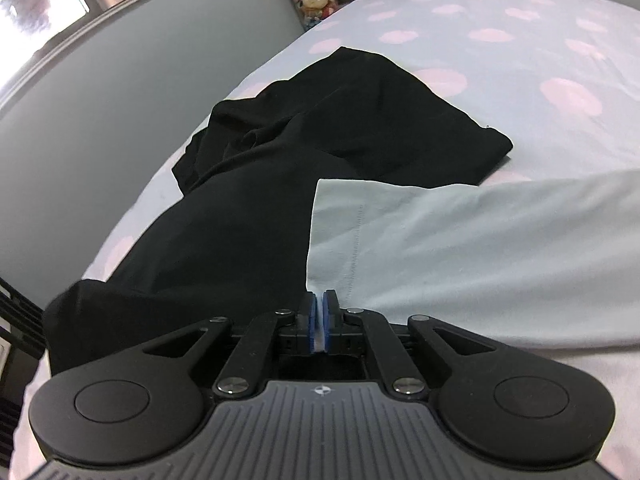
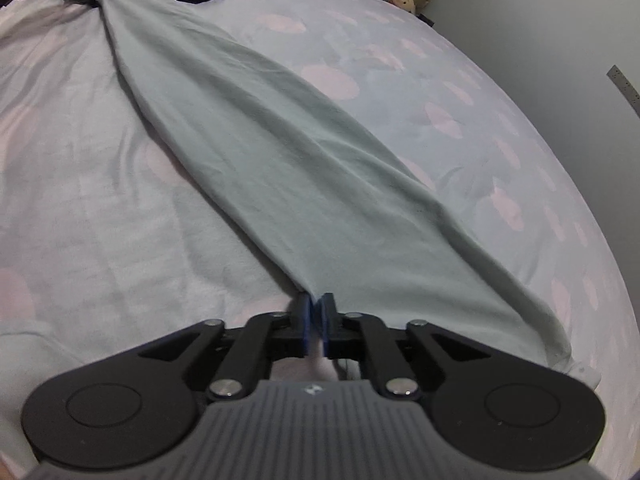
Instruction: Fold clothes
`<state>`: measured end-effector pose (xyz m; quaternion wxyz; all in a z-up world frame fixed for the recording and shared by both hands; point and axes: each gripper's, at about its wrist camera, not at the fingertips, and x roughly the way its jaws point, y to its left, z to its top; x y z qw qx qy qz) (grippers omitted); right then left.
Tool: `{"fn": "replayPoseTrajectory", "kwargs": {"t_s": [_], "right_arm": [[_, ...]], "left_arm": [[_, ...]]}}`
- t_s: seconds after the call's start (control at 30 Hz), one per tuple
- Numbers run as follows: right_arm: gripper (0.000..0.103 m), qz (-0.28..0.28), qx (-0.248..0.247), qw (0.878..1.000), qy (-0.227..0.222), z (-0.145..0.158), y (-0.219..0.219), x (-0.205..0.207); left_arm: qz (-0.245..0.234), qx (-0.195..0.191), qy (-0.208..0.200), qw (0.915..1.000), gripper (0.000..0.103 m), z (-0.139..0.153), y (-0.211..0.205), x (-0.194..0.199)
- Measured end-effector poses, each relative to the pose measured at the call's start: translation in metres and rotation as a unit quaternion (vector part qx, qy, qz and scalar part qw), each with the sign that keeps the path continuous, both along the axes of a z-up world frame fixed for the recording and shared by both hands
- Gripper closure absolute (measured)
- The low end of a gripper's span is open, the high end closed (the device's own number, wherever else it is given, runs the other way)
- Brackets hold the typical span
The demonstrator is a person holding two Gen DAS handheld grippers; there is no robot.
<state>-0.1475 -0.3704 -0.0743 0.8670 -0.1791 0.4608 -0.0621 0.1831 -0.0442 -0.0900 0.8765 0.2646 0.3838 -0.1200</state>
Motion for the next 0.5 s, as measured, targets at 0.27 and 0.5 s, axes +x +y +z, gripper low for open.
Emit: {"fn": "replayPoseTrajectory", "kwargs": {"t_s": [0.27,0.5], "right_arm": [[0.071,-0.084,0.03,0.995,-0.054,0.049,-0.017,-0.033],[0.057,-0.206,0.109,0.97,-0.069,0.086,-0.025,-0.078]], "left_arm": [[0.004,-0.049,-0.03,0.9983,0.072,0.044,0.0,-0.055],[-0.06,-0.129,0.046,0.9887,0.061,0.069,-0.028,-0.134]]}}
